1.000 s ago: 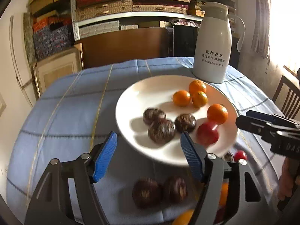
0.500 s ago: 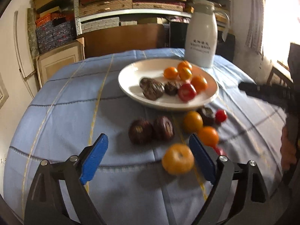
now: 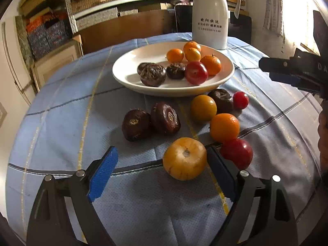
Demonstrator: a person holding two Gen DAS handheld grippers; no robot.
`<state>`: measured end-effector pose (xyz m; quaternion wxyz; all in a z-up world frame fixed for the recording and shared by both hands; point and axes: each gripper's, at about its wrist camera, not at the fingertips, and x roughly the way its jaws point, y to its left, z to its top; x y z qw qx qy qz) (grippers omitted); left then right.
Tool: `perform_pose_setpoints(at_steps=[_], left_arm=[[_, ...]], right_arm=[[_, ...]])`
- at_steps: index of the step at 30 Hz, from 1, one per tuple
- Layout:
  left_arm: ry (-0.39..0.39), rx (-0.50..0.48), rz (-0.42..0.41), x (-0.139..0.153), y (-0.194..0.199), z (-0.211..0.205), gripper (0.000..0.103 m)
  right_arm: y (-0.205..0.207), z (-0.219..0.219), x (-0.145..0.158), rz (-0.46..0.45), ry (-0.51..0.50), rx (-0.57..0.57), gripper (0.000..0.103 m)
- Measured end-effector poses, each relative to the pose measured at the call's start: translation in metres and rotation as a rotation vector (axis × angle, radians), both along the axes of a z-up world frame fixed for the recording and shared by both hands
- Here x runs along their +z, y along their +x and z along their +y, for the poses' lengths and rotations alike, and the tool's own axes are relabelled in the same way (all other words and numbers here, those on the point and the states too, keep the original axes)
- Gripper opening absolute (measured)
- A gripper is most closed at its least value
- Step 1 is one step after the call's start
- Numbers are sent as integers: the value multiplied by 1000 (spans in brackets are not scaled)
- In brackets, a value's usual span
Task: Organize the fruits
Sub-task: 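Move both grippers back over the remaining fruit pile, then grasp the pale yellow fruit with the left gripper while the right gripper grasps a red tomato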
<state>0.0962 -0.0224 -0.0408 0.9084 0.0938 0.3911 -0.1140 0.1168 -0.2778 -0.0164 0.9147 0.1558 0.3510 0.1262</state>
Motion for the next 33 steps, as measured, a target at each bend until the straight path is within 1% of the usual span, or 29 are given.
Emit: perform_pose_setpoints(at_steps=[1, 3, 4, 6, 8, 9, 11, 12, 14, 22, 24, 27, 28, 31, 33], left_arm=[[-8, -4, 5, 0, 1, 1, 85], [-24, -24, 16, -1, 1, 0, 72], [-25, -35, 21, -2, 1, -2, 70], [-12, -60, 30, -4, -1, -7, 58], [-6, -85, 35, -5, -2, -12, 55], [-4, -91, 35, -6, -3, -13, 50], [0, -104, 42, -7, -4, -17, 45], [2, -106, 42, -7, -4, -18, 44], [1, -107, 37, -6, -5, -18, 42], [-10, -107, 23, -2, -7, -18, 41], [-12, -105, 22, -1, -7, -17, 41], [-14, -103, 21, -1, -7, -17, 41], [-15, -102, 18, 0, -7, -16, 41], [-26, -95, 0, 4, -9, -14, 41], [-38, -89, -11, 9, -11, -13, 41]], right_arm=[[2, 1, -2, 12, 2, 7, 68], [4, 1, -6, 31, 12, 16, 68], [5, 1, -7, 39, 18, 21, 68], [7, 2, -11, 61, 30, 32, 68], [10, 3, -16, 88, 47, 49, 68], [11, 4, -18, 101, 59, 61, 68], [15, 6, -23, 122, 70, 76, 59], [16, 8, -24, 130, 72, 82, 58], [20, 11, -30, 157, 87, 100, 49], [32, 13, -44, 220, 123, 99, 44], [35, 14, -48, 236, 134, 99, 41], [38, 14, -49, 231, 130, 98, 35], [38, 14, -50, 229, 128, 94, 29], [37, 10, -49, 228, 151, 99, 29], [32, 6, -42, 204, 155, 92, 29]])
